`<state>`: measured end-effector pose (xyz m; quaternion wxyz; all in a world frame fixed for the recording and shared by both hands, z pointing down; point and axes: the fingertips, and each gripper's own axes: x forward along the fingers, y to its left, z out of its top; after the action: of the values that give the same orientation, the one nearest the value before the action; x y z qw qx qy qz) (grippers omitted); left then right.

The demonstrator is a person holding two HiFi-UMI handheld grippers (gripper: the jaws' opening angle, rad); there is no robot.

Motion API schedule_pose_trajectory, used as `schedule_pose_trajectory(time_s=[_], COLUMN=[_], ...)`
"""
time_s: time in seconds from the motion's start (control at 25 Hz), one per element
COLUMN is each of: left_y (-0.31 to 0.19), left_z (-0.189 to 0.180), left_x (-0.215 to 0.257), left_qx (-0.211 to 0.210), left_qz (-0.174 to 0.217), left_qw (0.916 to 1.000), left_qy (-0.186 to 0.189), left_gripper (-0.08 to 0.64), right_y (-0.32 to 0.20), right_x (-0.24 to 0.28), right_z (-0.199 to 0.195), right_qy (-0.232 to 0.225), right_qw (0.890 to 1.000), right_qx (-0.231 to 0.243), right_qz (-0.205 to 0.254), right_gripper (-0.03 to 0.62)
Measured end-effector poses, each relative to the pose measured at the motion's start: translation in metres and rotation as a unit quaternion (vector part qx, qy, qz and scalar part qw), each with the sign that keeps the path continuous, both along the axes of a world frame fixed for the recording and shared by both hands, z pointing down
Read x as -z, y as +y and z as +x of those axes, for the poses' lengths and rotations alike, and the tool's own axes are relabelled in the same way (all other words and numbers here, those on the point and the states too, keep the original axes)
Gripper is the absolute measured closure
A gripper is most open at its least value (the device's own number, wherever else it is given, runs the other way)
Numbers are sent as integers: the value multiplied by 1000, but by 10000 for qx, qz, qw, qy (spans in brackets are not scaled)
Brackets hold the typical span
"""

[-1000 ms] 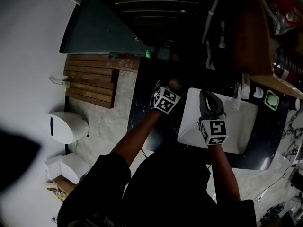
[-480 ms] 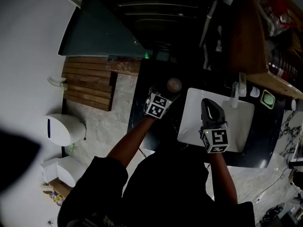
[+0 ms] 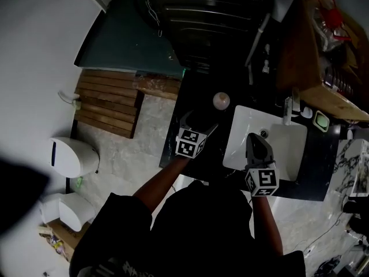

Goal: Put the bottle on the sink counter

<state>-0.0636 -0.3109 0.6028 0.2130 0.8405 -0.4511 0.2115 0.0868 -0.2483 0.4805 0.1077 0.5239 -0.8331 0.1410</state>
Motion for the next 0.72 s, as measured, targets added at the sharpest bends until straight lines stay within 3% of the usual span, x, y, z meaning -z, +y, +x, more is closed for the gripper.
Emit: schedule_pose_trajectory(time_s=[0.32,0.48,0.6,0.72], left_y=[68,93,110,126], left_z=[-18,-26,-27,-30], left_x=[52,91,122,149], left_qx=[92,88,-10,-51], left_qz=[313,656,1002,1215], left_qw=[9968,9930,9883,9799], left_qy=[726,981,1153,1579], left_gripper=[141,143,144,172], right_y=[60,75,85,100], right_x=[0,16,29,41], right_z=[-28,-36,-33,-38], right_qy=[110,136,221,206], right_qw=[9999,9997,9989,9988], right_qx=[-27,-172,-353,-358], right_qz=[-54,87,191,276], right_gripper=[552,552,552,552])
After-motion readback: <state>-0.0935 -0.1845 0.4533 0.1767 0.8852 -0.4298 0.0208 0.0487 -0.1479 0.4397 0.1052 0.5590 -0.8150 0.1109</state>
